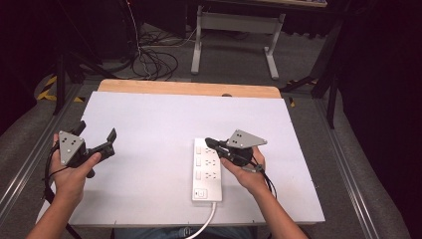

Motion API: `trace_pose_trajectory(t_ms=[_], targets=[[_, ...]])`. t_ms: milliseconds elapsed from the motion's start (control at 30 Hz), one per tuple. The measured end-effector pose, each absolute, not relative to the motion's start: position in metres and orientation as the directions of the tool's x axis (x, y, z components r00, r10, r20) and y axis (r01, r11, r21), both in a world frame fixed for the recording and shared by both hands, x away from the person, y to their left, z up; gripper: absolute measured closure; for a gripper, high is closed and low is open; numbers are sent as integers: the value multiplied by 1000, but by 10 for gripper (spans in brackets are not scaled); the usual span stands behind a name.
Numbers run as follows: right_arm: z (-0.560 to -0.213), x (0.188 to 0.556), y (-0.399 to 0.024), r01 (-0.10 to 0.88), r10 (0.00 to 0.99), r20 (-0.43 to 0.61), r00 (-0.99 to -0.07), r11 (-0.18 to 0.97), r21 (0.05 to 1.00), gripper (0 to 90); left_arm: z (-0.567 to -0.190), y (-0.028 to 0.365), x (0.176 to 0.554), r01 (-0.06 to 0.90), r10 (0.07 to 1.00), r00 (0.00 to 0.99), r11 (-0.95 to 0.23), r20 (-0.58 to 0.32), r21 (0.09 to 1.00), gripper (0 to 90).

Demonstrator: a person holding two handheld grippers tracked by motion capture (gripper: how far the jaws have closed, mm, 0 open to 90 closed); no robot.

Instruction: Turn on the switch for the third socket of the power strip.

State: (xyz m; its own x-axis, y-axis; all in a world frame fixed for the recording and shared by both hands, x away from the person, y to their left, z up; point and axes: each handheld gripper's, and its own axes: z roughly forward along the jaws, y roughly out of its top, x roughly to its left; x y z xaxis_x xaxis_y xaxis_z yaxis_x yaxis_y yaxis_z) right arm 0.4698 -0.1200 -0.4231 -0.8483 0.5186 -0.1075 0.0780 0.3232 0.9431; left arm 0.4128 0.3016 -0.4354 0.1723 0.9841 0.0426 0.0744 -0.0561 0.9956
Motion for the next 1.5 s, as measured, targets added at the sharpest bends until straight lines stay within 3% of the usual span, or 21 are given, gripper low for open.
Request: trace_pose_trajectory(t_ms=[1500], targets=[[-437,491,-98,131,498,-118,-859,437,890,900,-435,303,412,72,985,170,-55,42,996,71]])
